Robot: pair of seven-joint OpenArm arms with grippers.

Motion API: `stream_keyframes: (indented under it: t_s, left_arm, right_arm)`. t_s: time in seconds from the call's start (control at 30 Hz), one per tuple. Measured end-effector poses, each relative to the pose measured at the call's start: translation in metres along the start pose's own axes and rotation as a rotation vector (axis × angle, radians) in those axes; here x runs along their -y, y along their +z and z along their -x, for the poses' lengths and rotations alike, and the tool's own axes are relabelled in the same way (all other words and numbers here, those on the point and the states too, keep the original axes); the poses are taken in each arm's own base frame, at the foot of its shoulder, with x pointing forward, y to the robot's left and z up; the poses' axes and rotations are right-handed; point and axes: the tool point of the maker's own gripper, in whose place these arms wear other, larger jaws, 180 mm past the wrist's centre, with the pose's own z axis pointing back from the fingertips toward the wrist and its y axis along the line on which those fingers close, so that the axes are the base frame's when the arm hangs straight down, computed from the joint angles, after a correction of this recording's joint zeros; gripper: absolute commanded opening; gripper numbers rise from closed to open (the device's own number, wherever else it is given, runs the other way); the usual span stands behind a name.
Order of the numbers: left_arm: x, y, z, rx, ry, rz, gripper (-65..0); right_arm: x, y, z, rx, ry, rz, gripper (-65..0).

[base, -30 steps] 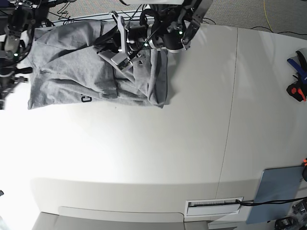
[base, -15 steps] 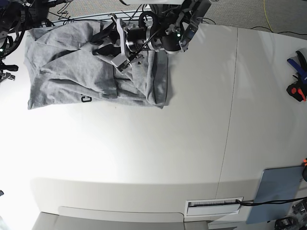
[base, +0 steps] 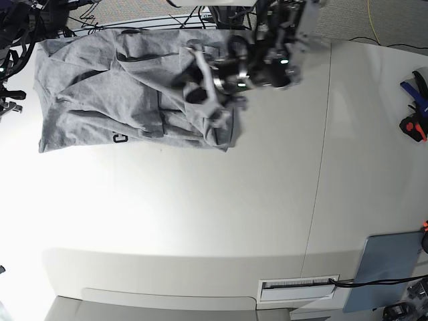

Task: Fold the T-shirt properly
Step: 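Release the fold and raise the left gripper above the shirt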

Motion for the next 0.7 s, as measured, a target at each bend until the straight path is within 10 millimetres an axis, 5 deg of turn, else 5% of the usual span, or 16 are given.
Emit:
stream_keyframes:
  t_s: [0.2,0.43,0.7]
  left_arm:
    - [-0.03,0.029,0.034,-0.013,0.135,-0.119,-37.5]
    - [-0.011,0.035,0.059,-0.038,0.191,-0.056,-37.5]
    - [-0.022,0.037,0.065,-0.059,0.23,-0.12,-37.5]
  right_arm:
    - [-0.007,0.0,-0.001,0.006,-0.024,-0.038,-46.4]
    - [-0.009,0.0,-0.004,0.025,-0.033,-0.051,-46.4]
    - [-0.009,0.0,-0.004,0.024,-0.032,-0.05,-46.4]
